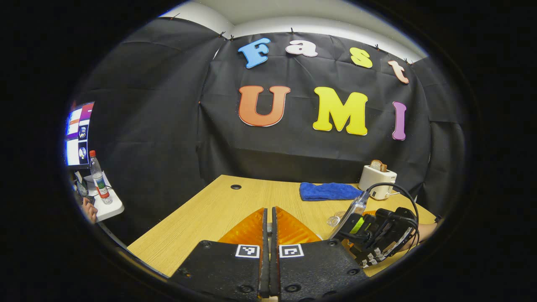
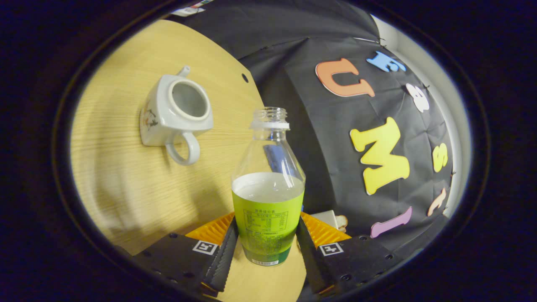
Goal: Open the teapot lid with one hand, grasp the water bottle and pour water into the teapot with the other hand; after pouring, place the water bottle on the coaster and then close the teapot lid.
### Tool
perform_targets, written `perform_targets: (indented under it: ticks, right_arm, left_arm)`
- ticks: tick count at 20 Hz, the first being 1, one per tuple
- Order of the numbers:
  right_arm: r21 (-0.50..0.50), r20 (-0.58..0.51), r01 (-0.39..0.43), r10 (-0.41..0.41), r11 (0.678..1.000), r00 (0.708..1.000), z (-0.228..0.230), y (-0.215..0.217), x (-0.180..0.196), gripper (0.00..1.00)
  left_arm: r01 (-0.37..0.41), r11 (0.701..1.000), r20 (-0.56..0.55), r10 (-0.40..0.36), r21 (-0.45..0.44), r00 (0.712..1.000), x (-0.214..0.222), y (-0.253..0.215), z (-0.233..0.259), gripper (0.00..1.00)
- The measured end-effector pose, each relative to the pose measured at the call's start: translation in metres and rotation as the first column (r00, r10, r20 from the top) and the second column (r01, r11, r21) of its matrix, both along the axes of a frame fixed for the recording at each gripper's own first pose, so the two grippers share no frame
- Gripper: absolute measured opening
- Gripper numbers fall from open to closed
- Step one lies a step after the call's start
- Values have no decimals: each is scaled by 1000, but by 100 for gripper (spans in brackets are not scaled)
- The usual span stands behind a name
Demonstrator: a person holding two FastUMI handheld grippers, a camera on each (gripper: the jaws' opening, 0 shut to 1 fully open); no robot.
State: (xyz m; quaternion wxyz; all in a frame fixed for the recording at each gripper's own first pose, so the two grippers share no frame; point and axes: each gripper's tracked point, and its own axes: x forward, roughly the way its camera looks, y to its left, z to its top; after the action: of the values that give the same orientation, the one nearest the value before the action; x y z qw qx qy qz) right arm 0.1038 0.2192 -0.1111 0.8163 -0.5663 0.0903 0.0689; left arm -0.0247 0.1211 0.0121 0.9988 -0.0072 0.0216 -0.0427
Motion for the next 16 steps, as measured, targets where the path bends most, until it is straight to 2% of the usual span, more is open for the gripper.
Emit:
perform_targets:
  ticks: [4,9,16]
  right_arm:
    - [-152,92,-36,50,988,995,17,6,1,72]
    - [-354,212,-39,120,934,970,37,11,-1,73]
    - [-512,285,-22,195,859,938,61,19,1,72]
  left_arm:
    - [-1,1000,-1,1,6,1000,0,0,1,3]
    - [0,1000,21,0,21,1000,-4,2,6,3]
    - [4,1000,28,-4,21,1000,-7,3,8,3]
